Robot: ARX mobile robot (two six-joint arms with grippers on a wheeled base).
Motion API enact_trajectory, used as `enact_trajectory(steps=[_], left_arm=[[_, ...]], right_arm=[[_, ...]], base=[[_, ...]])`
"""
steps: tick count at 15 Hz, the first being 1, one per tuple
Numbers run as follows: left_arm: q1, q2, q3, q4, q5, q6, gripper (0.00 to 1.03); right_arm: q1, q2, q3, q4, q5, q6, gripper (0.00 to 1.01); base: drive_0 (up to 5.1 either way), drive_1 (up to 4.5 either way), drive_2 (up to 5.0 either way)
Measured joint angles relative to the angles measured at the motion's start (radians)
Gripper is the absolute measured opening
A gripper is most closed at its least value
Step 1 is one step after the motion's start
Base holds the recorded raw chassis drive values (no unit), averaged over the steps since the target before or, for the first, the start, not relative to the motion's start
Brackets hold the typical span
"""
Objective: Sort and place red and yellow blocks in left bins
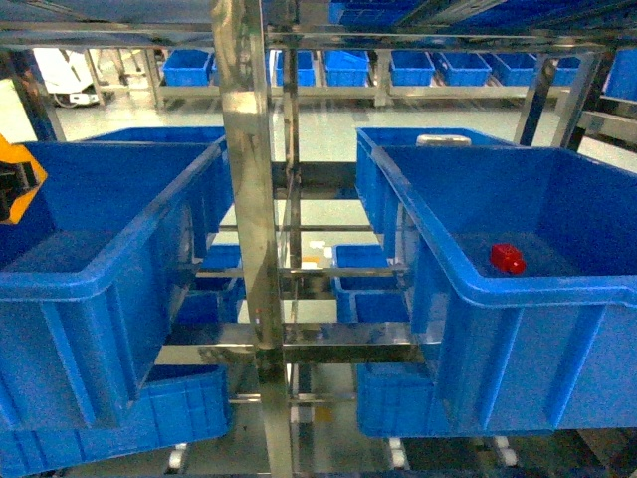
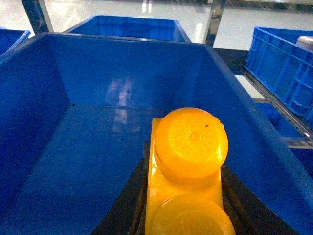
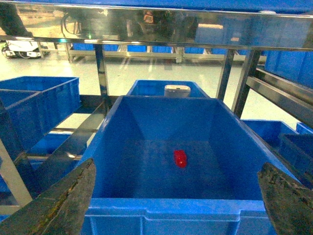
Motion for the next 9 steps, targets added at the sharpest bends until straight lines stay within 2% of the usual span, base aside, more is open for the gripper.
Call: enact_trajectory(steps=[2, 3, 5, 6, 9], left_arm=[[0.052, 0.113, 0.094, 0.004, 0.023, 0.002, 0.27], [0.071, 0.153, 0.142, -0.031, 0.044, 0.004, 0.27], [0.096, 0.231, 0.246, -0.077, 0.072, 0.005, 0.27], [0.100, 0.249, 0.275, -0.088, 0.082, 0.005, 0.31], [0.104, 0.259, 0.319, -0.109, 0.093, 0.016, 0.70]], right_arm=[[0.000, 0.000, 0.000, 0.000, 0.000, 0.000, 0.98], [0.000, 0.000, 0.000, 0.000, 0.000, 0.000, 0.98], [0.000, 0.000, 0.000, 0.000, 0.001, 0.000, 0.98], [0.000, 0.000, 0.000, 0.000, 0.001, 0.000, 0.98], [0.000, 0.000, 0.000, 0.000, 0.002, 0.000, 0.98]], base=[[0.0, 0.00, 0.0], [0.0, 0.00, 0.0], [0.0, 0.00, 0.0], [0.0, 0.00, 0.0], [0.0, 0.00, 0.0]])
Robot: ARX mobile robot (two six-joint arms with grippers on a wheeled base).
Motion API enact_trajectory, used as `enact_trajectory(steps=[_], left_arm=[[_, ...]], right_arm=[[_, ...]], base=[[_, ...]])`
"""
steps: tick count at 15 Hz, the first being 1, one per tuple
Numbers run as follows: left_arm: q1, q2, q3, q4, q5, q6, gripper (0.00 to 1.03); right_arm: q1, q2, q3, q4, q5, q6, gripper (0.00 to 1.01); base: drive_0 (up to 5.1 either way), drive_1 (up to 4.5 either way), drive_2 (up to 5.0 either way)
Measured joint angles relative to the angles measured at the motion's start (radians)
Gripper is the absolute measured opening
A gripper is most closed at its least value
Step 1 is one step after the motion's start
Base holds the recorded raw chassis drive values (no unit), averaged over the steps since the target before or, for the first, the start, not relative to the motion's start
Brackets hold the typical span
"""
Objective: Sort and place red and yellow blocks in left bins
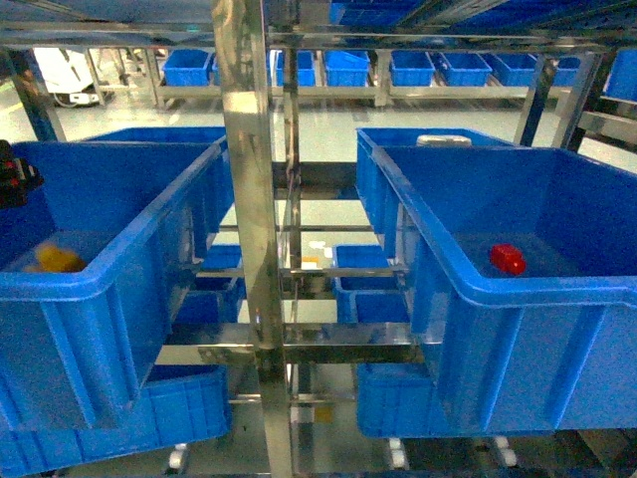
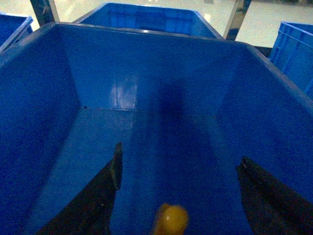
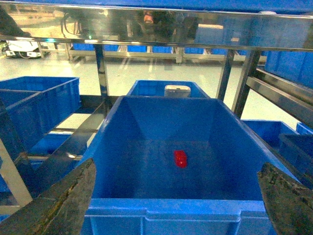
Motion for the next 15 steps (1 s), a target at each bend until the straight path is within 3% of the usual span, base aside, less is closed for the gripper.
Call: enact_trajectory(steps=[2, 3, 8, 10, 11, 13, 15], left_arm=[[-0.004, -0.006, -0.005, -0.011, 0.001, 0.002, 0.93], [-0.007, -0.022, -0.021, -0.026, 0.004, 0.003, 1.00], [-0.014, -0.285, -0.193, -0.145, 0.069, 0.002, 0.98], [-0.062, -0.545, -0.348, -0.219, 0.100, -0.003, 0.98], [-0.084, -0.628, -0.384, -0.236, 0.117, -0.026, 0.98], [-0.155, -0.807, -0.428, -0.272, 0.071, -0.087, 0.98], [-0.205, -0.895, -0.437, -0.245, 0.071, -0.152, 0.98]], right_arm=[[0.000, 0.000, 0.000, 0.000, 0.000, 0.000, 0.98], [0.000, 0.000, 0.000, 0.000, 0.000, 0.000, 0.98], [0.000, 0.000, 0.000, 0.000, 0.000, 0.000, 0.98], [0.000, 0.000, 0.000, 0.000, 0.000, 0.000, 0.98], [0.000, 0.000, 0.000, 0.000, 0.000, 0.000, 0.98], [0.000, 0.000, 0.000, 0.000, 0.000, 0.000, 0.98], [0.000, 0.000, 0.000, 0.000, 0.000, 0.000, 0.98]], base=[[0.0, 0.00, 0.0], [0.0, 0.00, 0.0], [0.0, 0.00, 0.0], [0.0, 0.00, 0.0], [0.0, 0.00, 0.0], [0.0, 0.00, 0.0], [0.0, 0.00, 0.0]])
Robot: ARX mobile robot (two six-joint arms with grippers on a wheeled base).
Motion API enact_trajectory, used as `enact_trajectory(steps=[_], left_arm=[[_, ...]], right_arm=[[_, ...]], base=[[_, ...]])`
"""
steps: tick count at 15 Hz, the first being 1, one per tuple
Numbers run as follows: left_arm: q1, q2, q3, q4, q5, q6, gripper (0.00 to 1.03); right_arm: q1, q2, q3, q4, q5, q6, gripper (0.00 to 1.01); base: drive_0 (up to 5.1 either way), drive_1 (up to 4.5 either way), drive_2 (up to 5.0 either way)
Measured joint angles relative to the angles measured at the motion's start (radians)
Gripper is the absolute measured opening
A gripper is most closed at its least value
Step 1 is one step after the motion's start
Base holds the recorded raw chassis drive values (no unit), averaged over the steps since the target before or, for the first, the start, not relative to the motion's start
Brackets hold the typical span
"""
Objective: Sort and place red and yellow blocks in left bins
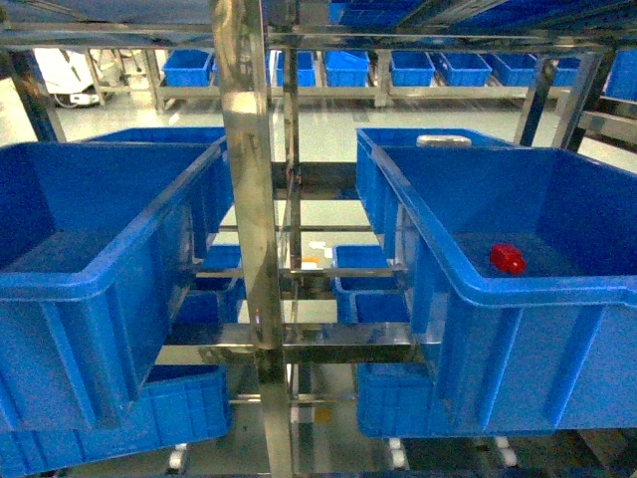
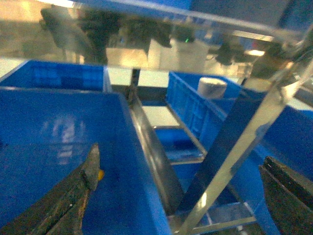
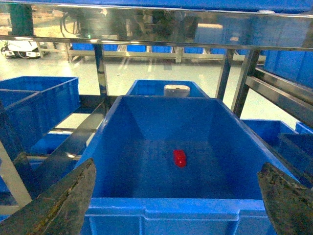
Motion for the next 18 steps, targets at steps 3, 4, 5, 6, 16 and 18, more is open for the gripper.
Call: enact_trajectory(steps=[3, 4, 5, 6, 16, 18], left_arm=[[-0.021, -0.014, 0.009, 0.016, -0.012, -0.049, 0.98], [-0.019, -0.012, 0.008, 0.022, -0.022, -0.048, 0.98], [-0.050, -0.022, -0.032, 0.121, -0.150, 0.001, 0.88], [-0.063, -0.058, -0.087, 0.155, -0.223, 0.052, 0.79], [-0.066, -0.394, -0.478, 0.183, -0.278, 0.137, 0.02], [-0.066, -0.470, -0.515, 0.147, -0.278, 0.137, 0.02]], right_arm=[[0.000, 0.000, 0.000, 0.000, 0.000, 0.000, 0.98], [0.000, 0.000, 0.000, 0.000, 0.000, 0.000, 0.98], [0.000, 0.000, 0.000, 0.000, 0.000, 0.000, 0.98], [0.001, 0.000, -0.002, 0.012, 0.008, 0.001, 0.97], [-0.098, -0.299, -0.207, -0.065, -0.045, 0.000, 0.02], [-0.098, -0.361, -0.224, -0.107, -0.045, 0.001, 0.02]], base=[[0.0, 0.00, 0.0], [0.0, 0.00, 0.0], [0.0, 0.00, 0.0], [0.0, 0.00, 0.0], [0.0, 0.00, 0.0], [0.0, 0.00, 0.0]])
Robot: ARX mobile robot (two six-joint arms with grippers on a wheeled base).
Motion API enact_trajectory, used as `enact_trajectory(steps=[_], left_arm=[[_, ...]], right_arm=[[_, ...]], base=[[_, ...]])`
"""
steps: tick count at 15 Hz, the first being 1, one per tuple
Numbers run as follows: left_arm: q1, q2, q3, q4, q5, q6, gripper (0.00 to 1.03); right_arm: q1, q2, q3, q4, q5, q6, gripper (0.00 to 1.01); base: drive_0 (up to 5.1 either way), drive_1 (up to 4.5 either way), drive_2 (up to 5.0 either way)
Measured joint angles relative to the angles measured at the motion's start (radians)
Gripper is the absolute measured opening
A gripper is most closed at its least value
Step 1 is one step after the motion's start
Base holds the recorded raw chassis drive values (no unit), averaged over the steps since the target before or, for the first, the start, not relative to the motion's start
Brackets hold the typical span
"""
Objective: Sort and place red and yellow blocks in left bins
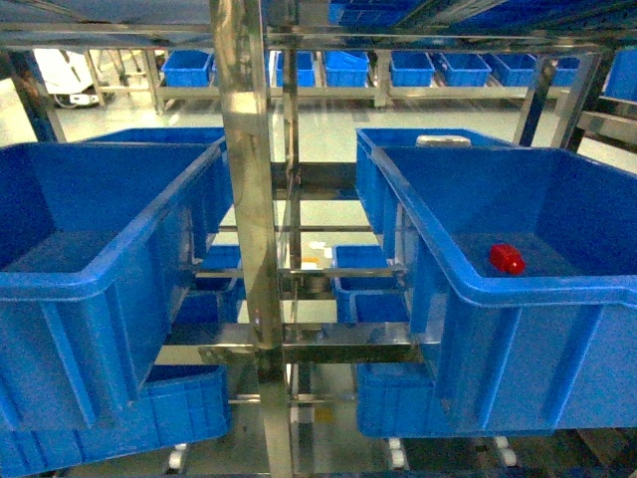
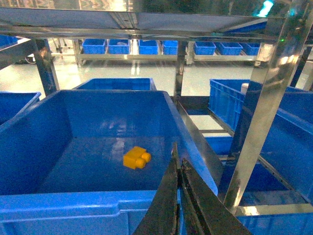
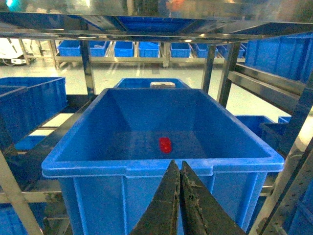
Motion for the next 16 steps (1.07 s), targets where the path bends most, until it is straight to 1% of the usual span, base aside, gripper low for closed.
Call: enact_trajectory(steps=[2, 3, 7, 8, 10, 15, 16], left_arm=[[0.000, -0.058, -0.024, -0.037, 0.000, 0.000, 0.02], [0.000, -0.088, -0.037, -0.056, 0.000, 0.000, 0.02], [0.000, -0.196, -0.066, -0.125, 0.000, 0.000, 0.02], [0.000, -0.199, -0.089, -0.091, 0.000, 0.000, 0.02], [0.000, -0.228, -0.090, -0.123, 0.000, 0.000, 0.02], [0.000, -0.390, -0.090, -0.282, 0.000, 0.000, 0.02], [0.000, -0.418, -0.090, -0.306, 0.000, 0.000, 0.02]], right_arm=[[0.000, -0.046, -0.010, -0.033, 0.000, 0.000, 0.02], [0.000, -0.056, -0.032, 0.003, 0.000, 0.000, 0.02], [0.000, -0.144, -0.036, -0.083, 0.000, 0.000, 0.02], [0.000, -0.162, -0.036, -0.107, 0.000, 0.000, 0.02], [0.000, -0.183, -0.036, -0.129, 0.000, 0.000, 0.02], [0.000, -0.275, -0.036, -0.222, 0.000, 0.000, 0.02], [0.000, -0.365, -0.035, -0.359, -0.002, 0.000, 0.02]], base=[[0.0, 0.00, 0.0], [0.0, 0.00, 0.0], [0.0, 0.00, 0.0], [0.0, 0.00, 0.0], [0.0, 0.00, 0.0], [0.0, 0.00, 0.0], [0.0, 0.00, 0.0]])
